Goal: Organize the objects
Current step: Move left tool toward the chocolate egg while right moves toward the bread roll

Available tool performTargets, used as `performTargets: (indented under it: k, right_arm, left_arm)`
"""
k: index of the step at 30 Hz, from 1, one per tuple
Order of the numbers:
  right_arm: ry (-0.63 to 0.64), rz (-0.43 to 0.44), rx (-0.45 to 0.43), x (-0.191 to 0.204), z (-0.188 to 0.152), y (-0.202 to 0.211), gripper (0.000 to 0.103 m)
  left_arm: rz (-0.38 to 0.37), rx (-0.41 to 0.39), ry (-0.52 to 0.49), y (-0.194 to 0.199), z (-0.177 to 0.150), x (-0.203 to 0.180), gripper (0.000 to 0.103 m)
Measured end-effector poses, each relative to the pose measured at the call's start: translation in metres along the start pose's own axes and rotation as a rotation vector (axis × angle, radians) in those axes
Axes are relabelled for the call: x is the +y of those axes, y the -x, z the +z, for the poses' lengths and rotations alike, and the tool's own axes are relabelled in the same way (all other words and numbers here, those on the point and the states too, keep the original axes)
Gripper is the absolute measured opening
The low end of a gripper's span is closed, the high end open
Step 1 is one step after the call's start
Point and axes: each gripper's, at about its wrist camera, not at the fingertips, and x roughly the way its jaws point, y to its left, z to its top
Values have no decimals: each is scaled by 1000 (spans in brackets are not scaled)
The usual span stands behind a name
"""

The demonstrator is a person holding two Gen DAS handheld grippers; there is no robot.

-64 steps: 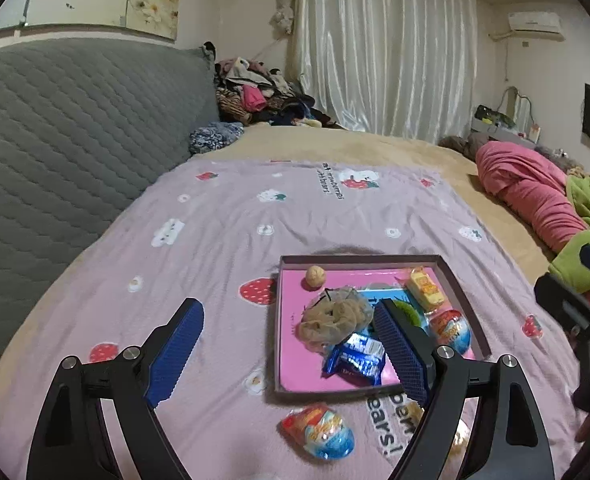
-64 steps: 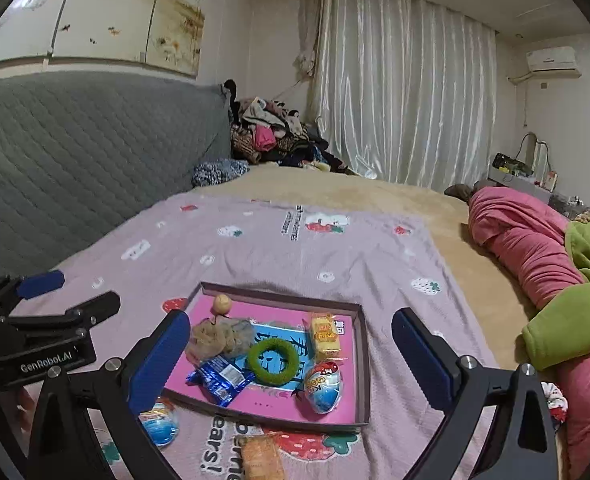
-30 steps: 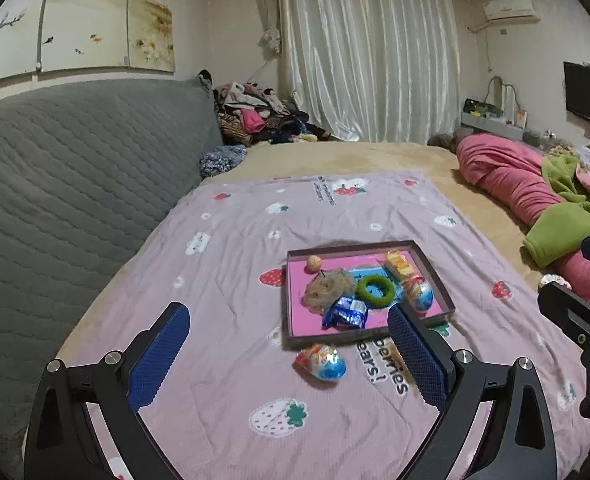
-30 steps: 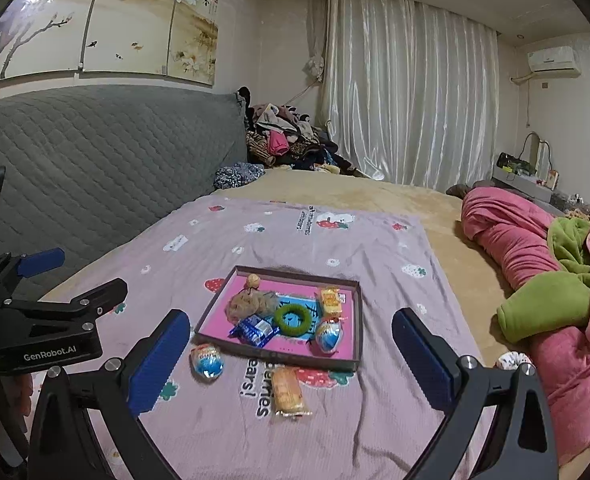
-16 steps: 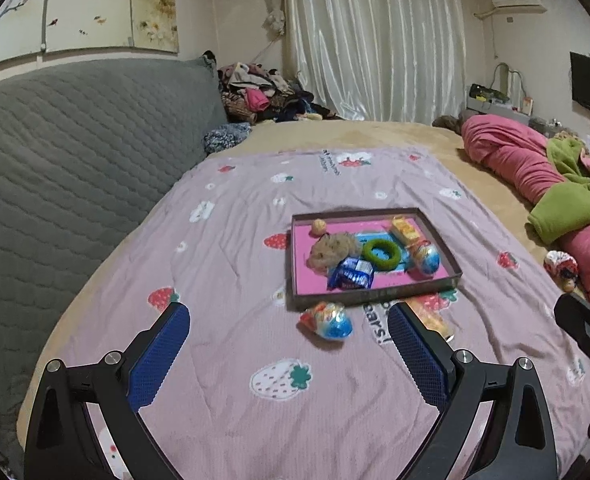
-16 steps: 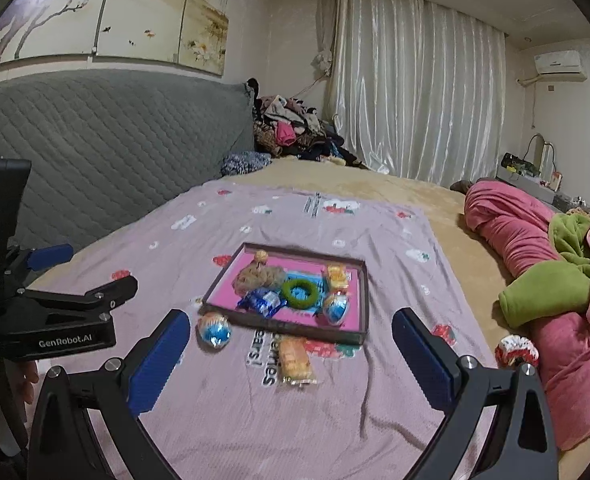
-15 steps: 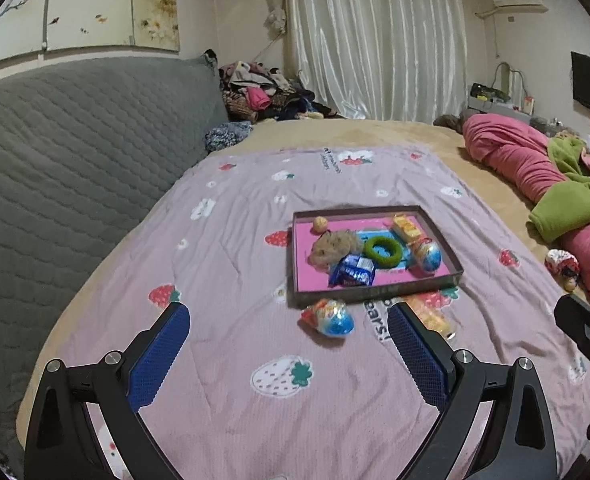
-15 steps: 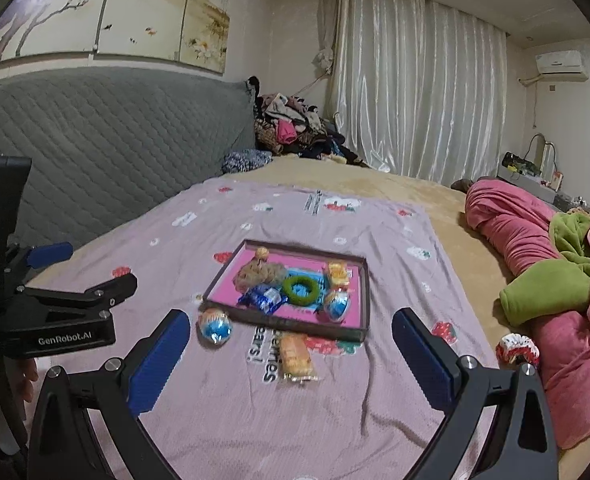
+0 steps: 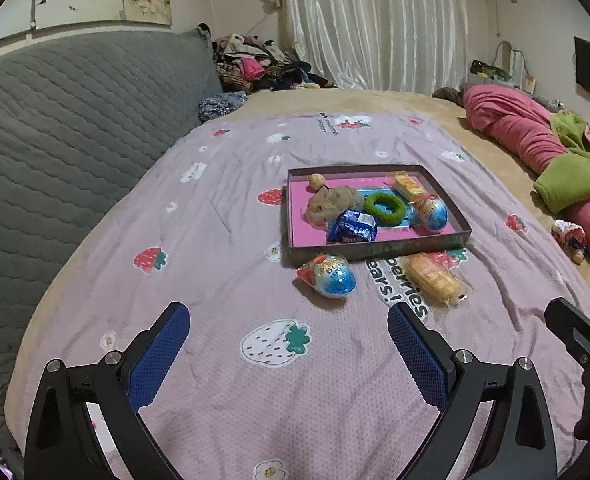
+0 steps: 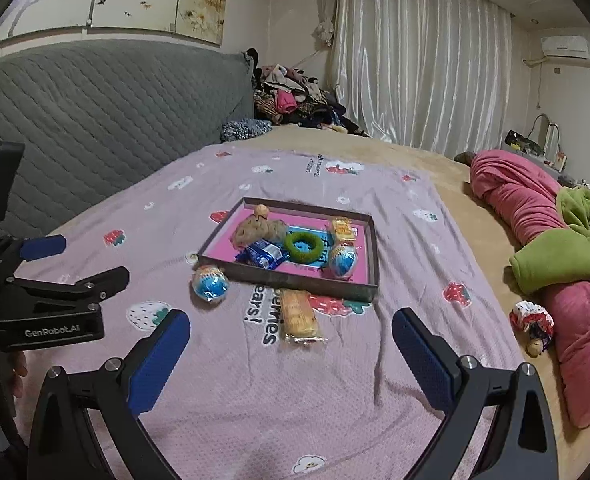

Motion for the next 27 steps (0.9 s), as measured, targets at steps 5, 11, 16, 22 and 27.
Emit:
performTargets:
  k: [5,11,16,22,27]
  right_arm:
    - [-9,5,28,-5,-9,-15,102]
    - [-12,-3,77,-13,-19,-42,102]
    - [-15,11,123,-17,-28,-71,102]
    - [-6,8,169,-21,-32,-108,102]
    - [1,8,199,-23,-33,-135,102]
  left_arm:
    - [-23,13,6,-13,-5,-2,99]
    - [-43,54,-4,-44,-13,-8,99]
    - [-48,89,-16,-76,-16,-13,99]
    - [-63,121,-26,-114,-13,-19,99]
    - [-80,124,-39,-140,-6,-21,99]
